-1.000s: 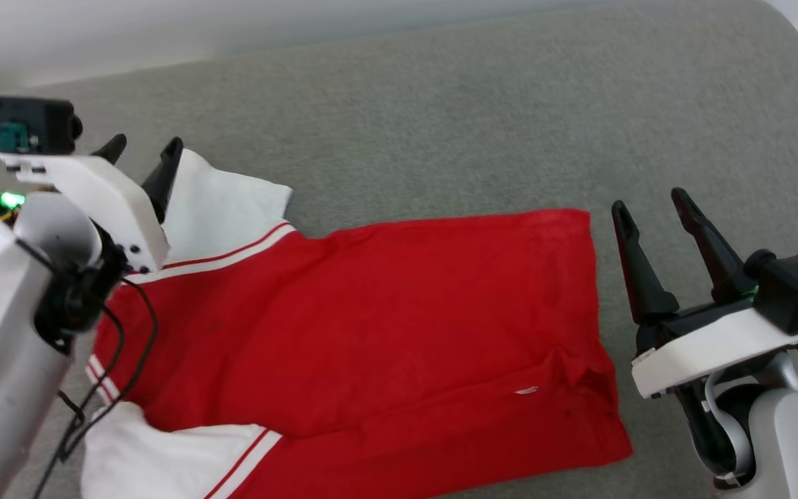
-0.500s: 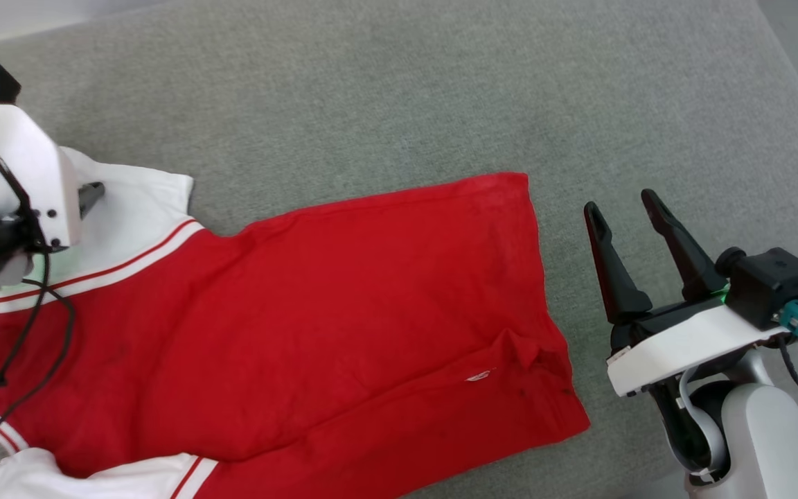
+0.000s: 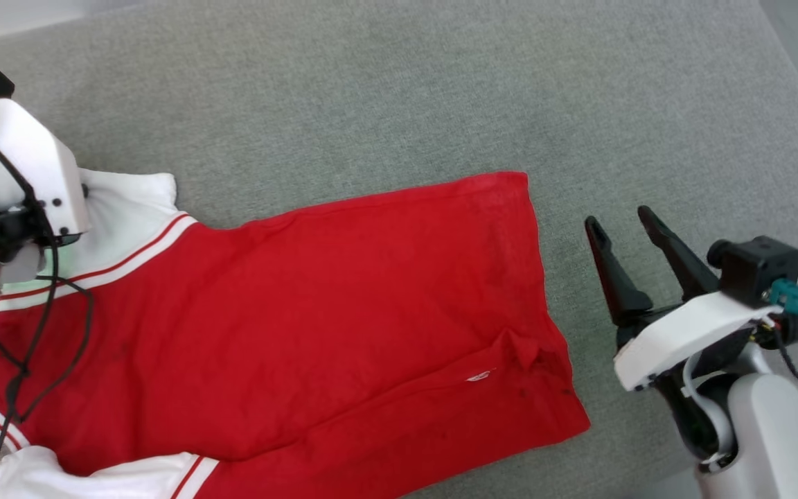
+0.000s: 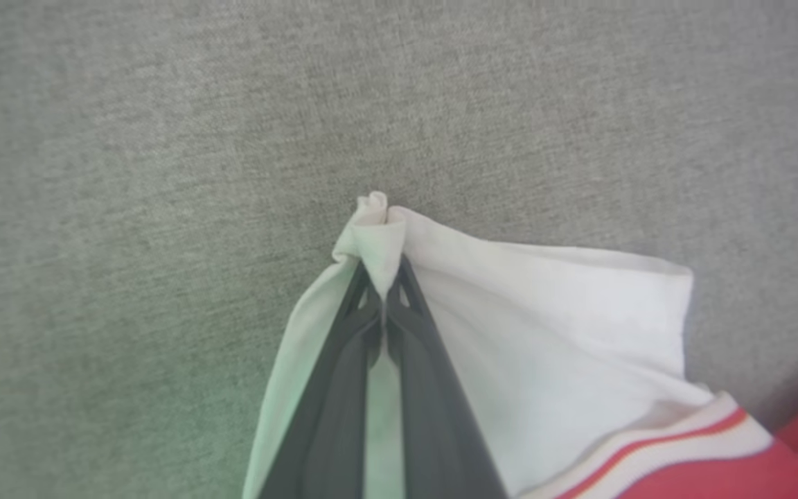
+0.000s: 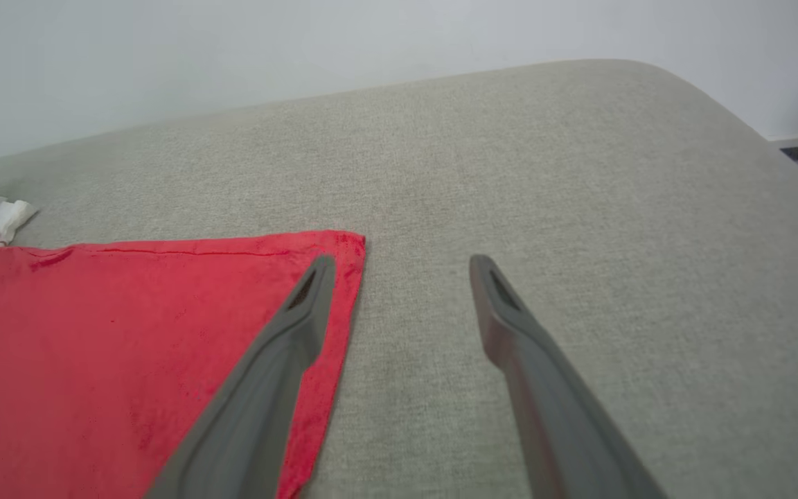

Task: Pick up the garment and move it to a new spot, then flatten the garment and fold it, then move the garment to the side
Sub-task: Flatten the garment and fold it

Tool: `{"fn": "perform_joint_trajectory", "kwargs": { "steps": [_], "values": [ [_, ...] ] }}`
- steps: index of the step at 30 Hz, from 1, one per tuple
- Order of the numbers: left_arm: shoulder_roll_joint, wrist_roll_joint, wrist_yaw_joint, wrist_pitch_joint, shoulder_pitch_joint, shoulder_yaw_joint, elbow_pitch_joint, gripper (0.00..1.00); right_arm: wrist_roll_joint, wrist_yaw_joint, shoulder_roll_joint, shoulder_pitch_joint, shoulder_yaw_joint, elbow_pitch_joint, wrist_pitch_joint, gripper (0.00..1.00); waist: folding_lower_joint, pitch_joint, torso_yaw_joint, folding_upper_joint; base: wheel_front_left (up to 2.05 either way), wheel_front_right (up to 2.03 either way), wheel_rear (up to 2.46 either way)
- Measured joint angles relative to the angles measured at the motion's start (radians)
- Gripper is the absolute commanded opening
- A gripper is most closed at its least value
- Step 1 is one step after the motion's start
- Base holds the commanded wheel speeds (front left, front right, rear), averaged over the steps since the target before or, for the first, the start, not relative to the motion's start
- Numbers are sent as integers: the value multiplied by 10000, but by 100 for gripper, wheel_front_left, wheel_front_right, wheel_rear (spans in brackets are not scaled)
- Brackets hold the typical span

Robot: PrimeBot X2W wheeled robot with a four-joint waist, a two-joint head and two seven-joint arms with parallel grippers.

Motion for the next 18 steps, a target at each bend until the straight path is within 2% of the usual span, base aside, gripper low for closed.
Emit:
{"fn": "perform_joint_trajectory", "kwargs": {
  "steps": [10,15,18],
  "values": [
    [-1078,251,-673,-848,-187,-384,-79,0,1087,2,-1375,-1165,-111,1666,2610,100,0,-617,1048,0,0,0,0],
    [-1509,428,-897,-974,-462,-656,-420,0,1523,2,-2002,-1979,251,2406,3986,100,1,-748,1821,0,0,0,0],
    [-1647,525,-978,-1145,-665,-721,-614,0,1709,2,-2144,-2539,640,2773,4543,100,0,-719,2256,0,0,0,0]
  ]
}}
